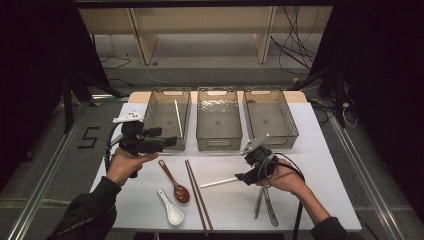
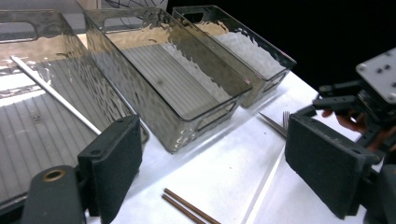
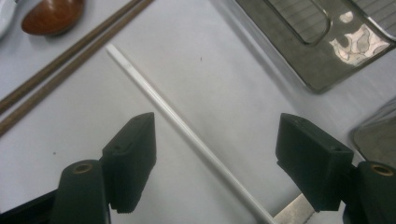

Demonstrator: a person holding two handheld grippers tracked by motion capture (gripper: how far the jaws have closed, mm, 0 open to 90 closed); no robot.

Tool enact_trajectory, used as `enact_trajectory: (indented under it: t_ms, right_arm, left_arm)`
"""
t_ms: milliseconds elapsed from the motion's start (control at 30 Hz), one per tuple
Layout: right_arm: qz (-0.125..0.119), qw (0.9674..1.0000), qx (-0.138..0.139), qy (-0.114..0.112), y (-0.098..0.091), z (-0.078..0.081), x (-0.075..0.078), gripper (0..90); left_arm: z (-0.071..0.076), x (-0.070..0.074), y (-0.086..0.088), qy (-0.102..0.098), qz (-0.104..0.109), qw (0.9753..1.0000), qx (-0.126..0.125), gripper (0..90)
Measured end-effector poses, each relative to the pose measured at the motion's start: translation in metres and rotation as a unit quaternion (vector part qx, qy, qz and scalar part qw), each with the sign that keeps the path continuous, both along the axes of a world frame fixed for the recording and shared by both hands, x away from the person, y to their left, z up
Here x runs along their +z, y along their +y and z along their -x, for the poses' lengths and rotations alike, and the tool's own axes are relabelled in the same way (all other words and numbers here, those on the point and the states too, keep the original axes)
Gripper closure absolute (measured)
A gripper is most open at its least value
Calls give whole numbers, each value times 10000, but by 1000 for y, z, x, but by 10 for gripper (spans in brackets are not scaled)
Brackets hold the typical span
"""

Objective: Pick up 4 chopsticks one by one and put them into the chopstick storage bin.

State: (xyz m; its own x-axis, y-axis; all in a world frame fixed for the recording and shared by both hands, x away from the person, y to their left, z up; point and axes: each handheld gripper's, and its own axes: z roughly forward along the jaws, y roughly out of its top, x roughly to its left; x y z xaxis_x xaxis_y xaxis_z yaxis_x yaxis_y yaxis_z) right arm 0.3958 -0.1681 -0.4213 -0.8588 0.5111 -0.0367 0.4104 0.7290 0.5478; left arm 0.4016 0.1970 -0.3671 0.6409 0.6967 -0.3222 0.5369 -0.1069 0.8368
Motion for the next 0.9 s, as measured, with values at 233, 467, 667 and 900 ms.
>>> enact_trajectory:
  t_ms: [233, 467, 667, 900]
  right_arm:
    - [216, 9998, 11, 38, -1, -7, -4, 304]
    - [516, 9985, 143, 118, 2, -13, -10, 304]
    - [719, 9970, 236, 148, 5, -16, -16, 315]
    - [861, 9955, 337, 190, 6, -18, -19, 373]
  left_arm:
    - [19, -13, 1, -121, -52, 9999, -58, 172]
    - [34, -20, 5, -287, -60, 9996, -39, 163]
    - [42, -24, 1, -404, -203, 9990, -58, 162]
    - [49, -27, 2, -462, -227, 9987, -44, 162]
